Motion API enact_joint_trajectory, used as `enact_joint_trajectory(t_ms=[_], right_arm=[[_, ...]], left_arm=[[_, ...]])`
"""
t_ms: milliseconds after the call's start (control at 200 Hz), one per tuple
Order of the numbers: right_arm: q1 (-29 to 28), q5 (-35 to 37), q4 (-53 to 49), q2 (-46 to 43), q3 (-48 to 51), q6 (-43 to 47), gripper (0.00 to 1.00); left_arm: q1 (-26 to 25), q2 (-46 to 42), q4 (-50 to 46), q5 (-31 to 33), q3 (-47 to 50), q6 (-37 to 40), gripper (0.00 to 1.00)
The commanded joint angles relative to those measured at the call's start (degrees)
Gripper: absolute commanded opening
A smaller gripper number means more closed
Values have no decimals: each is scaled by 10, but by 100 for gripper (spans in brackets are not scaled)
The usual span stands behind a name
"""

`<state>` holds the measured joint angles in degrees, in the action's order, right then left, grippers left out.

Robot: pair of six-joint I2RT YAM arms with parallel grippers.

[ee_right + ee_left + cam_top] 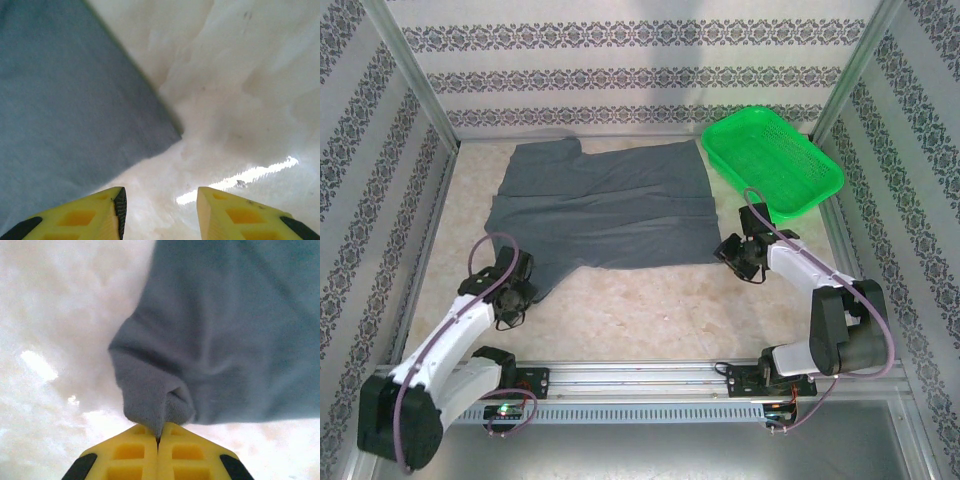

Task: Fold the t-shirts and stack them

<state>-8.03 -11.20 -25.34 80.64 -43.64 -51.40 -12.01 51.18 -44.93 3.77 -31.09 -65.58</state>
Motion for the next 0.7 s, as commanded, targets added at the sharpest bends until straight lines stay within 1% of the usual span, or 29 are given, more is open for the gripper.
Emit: enact_joint_trajectory(t_ms=[0, 85, 185, 365, 570, 694], right_arm=[[5, 15, 35, 21, 3, -42, 43], [5, 9, 50, 44, -6, -50, 40], [3, 11, 38, 69, -23, -60, 38], [2, 21, 47, 94, -29, -66, 37], [-5, 20, 47, 135, -63, -59, 33], [-11, 28, 18, 150, -73, -63, 23]], left_arm=[[-5, -42, -57, 23, -19, 10, 0], [-5, -60, -79, 19, -27, 6, 0], [-4, -72, -100, 32, -40, 7, 0], [-3, -80, -104, 35, -60, 11, 0], [-2, -81, -116, 42, -68, 19, 0], [-2, -83, -114, 43, -65, 20, 0]])
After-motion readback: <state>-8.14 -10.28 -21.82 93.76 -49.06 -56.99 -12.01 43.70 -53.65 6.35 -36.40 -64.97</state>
